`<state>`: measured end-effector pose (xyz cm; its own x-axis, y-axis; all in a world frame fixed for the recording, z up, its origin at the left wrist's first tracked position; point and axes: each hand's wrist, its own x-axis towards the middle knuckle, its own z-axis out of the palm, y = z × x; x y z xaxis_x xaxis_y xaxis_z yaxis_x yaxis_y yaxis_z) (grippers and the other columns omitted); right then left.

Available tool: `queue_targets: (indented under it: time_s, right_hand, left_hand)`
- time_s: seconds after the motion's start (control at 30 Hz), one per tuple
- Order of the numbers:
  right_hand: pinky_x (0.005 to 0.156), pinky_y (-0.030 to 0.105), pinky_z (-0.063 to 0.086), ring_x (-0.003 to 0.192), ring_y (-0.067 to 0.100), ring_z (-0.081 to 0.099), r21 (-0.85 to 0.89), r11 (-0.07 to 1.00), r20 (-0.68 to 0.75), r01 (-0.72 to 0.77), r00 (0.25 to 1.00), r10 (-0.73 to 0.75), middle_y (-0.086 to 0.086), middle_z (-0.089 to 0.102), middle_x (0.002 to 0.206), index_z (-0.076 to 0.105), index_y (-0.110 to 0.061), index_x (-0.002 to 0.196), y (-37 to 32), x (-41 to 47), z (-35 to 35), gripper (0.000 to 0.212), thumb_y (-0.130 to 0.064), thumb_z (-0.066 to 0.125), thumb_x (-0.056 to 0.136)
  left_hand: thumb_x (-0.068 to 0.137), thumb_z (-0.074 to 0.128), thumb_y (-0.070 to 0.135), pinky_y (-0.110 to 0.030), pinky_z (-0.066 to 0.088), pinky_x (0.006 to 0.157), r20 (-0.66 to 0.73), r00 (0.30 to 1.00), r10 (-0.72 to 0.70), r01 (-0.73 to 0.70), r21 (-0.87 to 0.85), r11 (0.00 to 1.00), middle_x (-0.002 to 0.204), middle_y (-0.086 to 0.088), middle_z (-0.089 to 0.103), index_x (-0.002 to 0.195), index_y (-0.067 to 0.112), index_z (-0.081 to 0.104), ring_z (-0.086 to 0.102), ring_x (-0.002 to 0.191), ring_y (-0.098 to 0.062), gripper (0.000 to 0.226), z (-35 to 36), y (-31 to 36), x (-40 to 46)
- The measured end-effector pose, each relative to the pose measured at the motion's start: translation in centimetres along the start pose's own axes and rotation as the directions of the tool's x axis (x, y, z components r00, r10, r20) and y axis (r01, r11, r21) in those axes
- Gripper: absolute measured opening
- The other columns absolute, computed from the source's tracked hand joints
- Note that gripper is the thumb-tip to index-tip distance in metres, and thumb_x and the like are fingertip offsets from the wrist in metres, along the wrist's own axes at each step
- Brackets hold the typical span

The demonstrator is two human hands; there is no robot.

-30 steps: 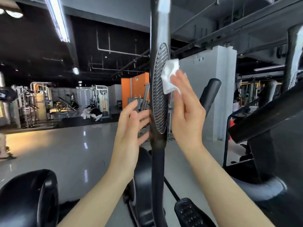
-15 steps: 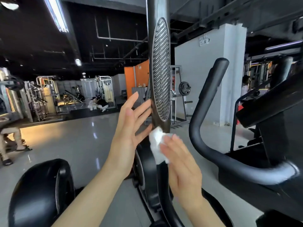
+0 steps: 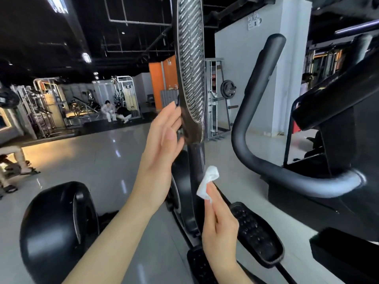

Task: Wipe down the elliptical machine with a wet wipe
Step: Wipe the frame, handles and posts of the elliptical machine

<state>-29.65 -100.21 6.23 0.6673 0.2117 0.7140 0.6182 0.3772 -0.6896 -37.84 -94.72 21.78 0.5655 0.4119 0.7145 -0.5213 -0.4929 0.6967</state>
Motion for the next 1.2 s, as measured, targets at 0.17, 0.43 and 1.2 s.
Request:
queue_targets:
  time_s: [0.17,0.43,1.2]
  right_hand:
    - [0.100,0.029,0.047,0.118,0.002,0.057,-0.038,0.994,-0.044,0.103,0.994,-0.105,-0.009,0.061,0.127,0.059,-0.016,0.130,-2.0,2.3,0.1,0.035,-0.019,0.053,0.096]
    - [0.089,0.011,0.041,0.091,-0.007,0.056,-0.108,0.992,-0.051,0.061,0.996,-0.067,-0.014,0.058,0.097,0.062,-0.012,0.127,-0.3,0.3,-0.3,0.042,0.007,0.059,0.089]
    - [0.086,0.035,0.048,0.102,0.027,0.061,-0.912,0.374,0.399,0.168,0.576,0.714,0.002,0.067,0.110,0.061,-0.035,0.122,3.6,-4.8,-16.6,0.051,0.001,0.046,0.088]
  left_hand:
    - [0.096,0.037,0.047,-0.036,0.045,0.107,-0.131,0.991,-0.040,0.045,0.033,0.998,0.136,0.024,0.053,0.130,0.035,0.049,0.052,0.127,-0.004,0.038,0.1,-3.0,-3.3]
    - [0.093,0.034,0.042,-0.025,0.052,0.093,-0.263,0.929,-0.259,0.249,-0.074,0.966,0.125,0.015,0.063,0.121,0.035,0.057,0.062,0.113,-0.009,0.036,-1.1,-6.6,-8.0]
    - [0.089,0.046,0.047,-0.013,0.045,0.090,-0.043,0.841,-0.539,0.540,0.002,0.842,0.114,0.018,0.065,0.106,0.039,0.061,0.063,0.110,-0.014,0.025,5.5,-16.3,-22.2]
